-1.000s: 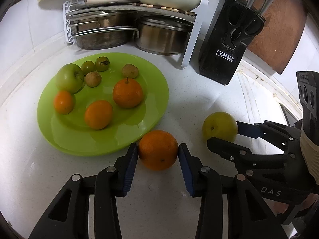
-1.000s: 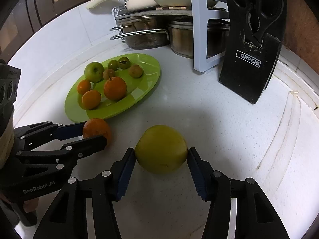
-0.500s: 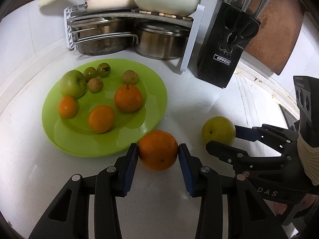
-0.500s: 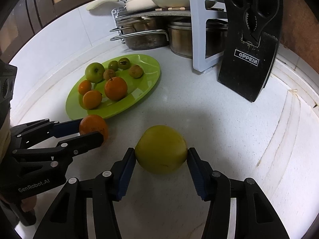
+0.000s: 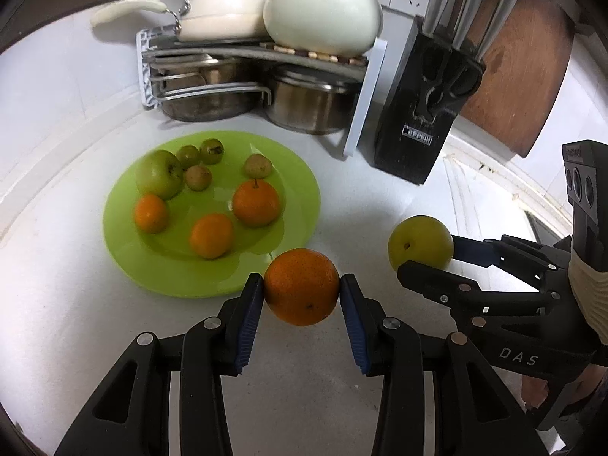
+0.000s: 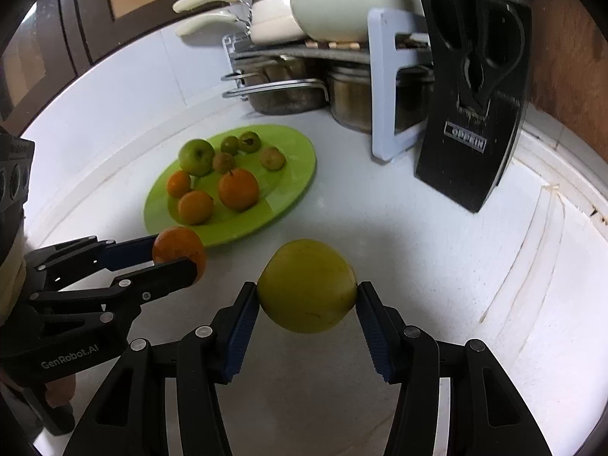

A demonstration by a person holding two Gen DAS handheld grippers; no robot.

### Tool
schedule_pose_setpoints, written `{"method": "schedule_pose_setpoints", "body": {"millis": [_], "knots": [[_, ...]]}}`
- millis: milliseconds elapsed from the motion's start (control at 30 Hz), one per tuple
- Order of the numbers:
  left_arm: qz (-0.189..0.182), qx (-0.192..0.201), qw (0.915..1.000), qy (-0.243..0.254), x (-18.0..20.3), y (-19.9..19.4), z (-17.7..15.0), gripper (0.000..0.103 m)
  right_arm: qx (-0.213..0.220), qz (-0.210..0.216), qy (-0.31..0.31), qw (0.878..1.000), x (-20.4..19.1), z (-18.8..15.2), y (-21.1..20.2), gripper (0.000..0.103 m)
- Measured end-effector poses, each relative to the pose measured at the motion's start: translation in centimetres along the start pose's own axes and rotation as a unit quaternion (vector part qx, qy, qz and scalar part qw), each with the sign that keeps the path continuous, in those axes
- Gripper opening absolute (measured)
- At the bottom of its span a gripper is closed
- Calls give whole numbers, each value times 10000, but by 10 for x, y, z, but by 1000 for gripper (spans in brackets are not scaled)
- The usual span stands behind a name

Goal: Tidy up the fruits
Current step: 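Lift the orange and yellow-green fruit and carry both over the green plate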

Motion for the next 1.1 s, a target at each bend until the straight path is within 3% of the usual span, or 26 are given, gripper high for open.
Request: {"method": "schedule_pose_setpoints", "body": {"millis": [567, 1100], "knots": [[202, 788, 9967, 79, -10, -54, 31, 41, 665, 216, -274, 9972, -28, 41, -32, 54], [578, 1194, 9911, 132, -31, -64, 62, 41, 931, 490, -418, 9936, -47, 82, -17, 54]]}}
Point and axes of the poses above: each gripper's, at about its wrist camera, not at the fingertips, and y roughly the way its jaws point, x to its right, z to its top, the point moved 2 cm from there along y, roughly the way its jaws point, and after that the axes turned 10 degrees about x, right-handed, at the moved point
